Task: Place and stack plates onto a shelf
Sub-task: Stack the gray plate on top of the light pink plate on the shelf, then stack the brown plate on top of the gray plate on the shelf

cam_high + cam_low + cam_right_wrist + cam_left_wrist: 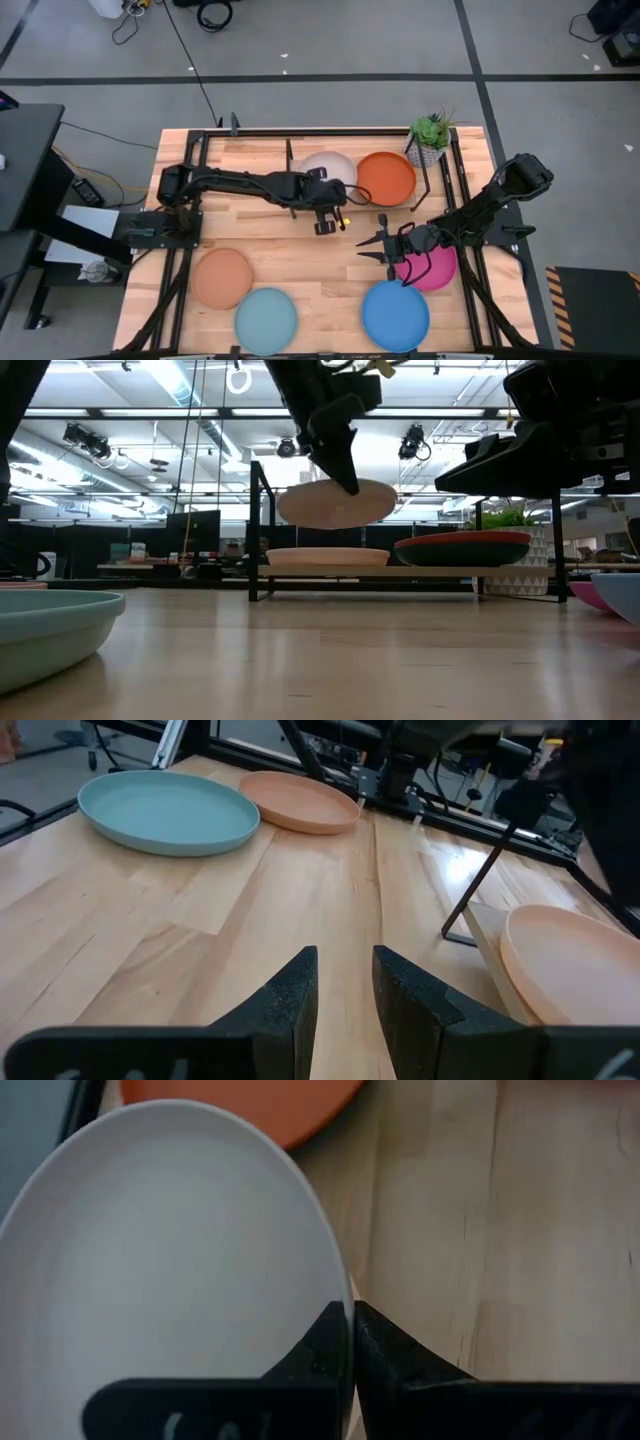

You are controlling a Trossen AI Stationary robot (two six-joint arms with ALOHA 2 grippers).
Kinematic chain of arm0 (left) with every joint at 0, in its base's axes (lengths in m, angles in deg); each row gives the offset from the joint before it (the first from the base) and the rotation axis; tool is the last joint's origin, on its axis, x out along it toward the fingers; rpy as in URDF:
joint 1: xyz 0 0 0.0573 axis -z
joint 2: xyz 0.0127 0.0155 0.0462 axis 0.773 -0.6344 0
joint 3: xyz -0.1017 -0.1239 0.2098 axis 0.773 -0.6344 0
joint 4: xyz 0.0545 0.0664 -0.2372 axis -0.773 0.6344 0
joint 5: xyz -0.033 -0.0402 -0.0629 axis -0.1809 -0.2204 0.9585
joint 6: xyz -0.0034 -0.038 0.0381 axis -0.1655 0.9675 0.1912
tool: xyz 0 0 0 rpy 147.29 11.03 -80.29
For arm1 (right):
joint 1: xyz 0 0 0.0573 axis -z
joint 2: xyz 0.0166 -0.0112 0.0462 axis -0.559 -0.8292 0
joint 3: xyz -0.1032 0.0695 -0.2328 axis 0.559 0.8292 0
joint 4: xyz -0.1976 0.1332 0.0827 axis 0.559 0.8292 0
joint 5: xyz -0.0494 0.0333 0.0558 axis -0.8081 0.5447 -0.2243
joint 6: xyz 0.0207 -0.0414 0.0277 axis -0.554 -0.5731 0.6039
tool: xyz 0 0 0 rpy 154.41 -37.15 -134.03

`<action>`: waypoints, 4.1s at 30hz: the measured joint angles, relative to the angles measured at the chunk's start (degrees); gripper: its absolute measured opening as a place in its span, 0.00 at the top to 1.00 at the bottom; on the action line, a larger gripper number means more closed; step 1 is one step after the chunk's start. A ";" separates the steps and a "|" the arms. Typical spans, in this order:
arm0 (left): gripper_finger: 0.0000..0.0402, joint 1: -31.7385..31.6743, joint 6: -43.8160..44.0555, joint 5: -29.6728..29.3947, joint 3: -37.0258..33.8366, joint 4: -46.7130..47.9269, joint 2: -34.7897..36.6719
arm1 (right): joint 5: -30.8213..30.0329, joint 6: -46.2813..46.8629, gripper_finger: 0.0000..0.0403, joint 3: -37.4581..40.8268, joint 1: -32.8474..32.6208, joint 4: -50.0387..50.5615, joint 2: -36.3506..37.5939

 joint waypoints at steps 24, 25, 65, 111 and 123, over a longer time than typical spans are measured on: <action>0.97 0.37 6.43 0.81 -8.79 -7.62 -1.02 | 0.00 0.47 0.74 0.00 0.00 0.41 -0.01; 0.97 0.37 6.43 0.83 -8.99 -7.98 -1.02 | 0.00 0.47 0.74 0.00 0.00 0.41 -0.01; 0.65 0.15 3.81 -4.71 -8.85 -9.84 -3.50 | 0.02 0.84 0.74 0.00 0.00 0.45 -0.01; 0.65 34.01 72.87 9.70 -3.89 25.13 0.47 | 2.02 -15.13 0.74 0.02 2.99 -4.70 -0.01; 0.76 35.38 84.19 1.24 -3.93 34.44 0.34 | 6.07 -13.93 0.74 0.00 3.19 -4.75 -0.01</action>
